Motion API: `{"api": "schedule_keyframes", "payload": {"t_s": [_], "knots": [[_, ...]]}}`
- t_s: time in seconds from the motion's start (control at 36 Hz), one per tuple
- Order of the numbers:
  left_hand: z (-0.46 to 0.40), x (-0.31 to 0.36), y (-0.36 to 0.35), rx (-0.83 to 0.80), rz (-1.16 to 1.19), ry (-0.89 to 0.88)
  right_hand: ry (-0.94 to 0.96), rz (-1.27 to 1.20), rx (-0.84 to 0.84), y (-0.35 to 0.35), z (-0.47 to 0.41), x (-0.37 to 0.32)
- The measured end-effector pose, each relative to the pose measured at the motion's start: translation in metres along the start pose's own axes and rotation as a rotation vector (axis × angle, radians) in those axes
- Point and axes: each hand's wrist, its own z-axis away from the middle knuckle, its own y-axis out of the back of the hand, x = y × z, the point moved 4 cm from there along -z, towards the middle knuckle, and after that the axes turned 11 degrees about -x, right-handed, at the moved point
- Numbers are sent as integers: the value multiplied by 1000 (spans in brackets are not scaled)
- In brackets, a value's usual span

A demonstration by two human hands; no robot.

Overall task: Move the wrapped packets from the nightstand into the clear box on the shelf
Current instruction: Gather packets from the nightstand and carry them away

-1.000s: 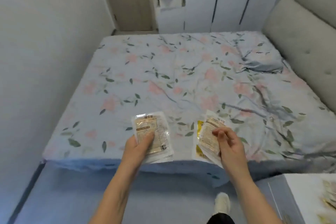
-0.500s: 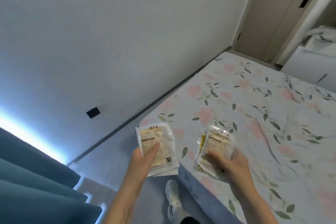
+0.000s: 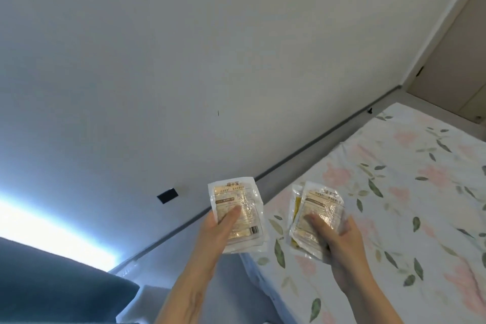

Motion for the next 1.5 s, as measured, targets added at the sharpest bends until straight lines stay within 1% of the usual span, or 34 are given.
{"api": "schedule_keyframes", "payload": {"t_s": [0.11, 0.22, 0.33, 0.44, 0.56, 0.69, 0.89, 1.0, 1.11, 1.25, 1.39, 1.5], "knots": [[-47, 25, 28, -4, 5, -7, 4, -16, -7, -34, -48, -8], [-100, 52, 61, -40, -13, -12, 6, -11, 34, -66, -99, -9], [-153, 86, 89, -125, -21, -39, 32, -38, 78, -102, -152, -16], [-202, 120, 111, -239, -75, -67, 81, -53, 166, -135, -199, -24], [-240, 152, 124, -311, -51, -76, 112, -103, 212, -160, -235, -39], [-279, 174, 128, -381, -2, -40, 136, -117, 285, -174, -265, -53], [-338, 190, 113, -456, -2, -15, 175, -125, 379, -165, -305, -71], [-382, 204, 86, -517, -78, -22, 206, -113, 433, -146, -334, -85], [-438, 220, 38, -588, -129, -10, 214, -144, 501, -111, -371, -102], [-523, 238, -51, -654, -163, 15, 231, -153, 593, -42, -431, -135], [-606, 262, -151, -664, -212, 22, 231, -162, 640, 37, -497, -185], [-655, 283, -226, -696, -235, 34, 235, -139, 647, 94, -538, -229]]}}
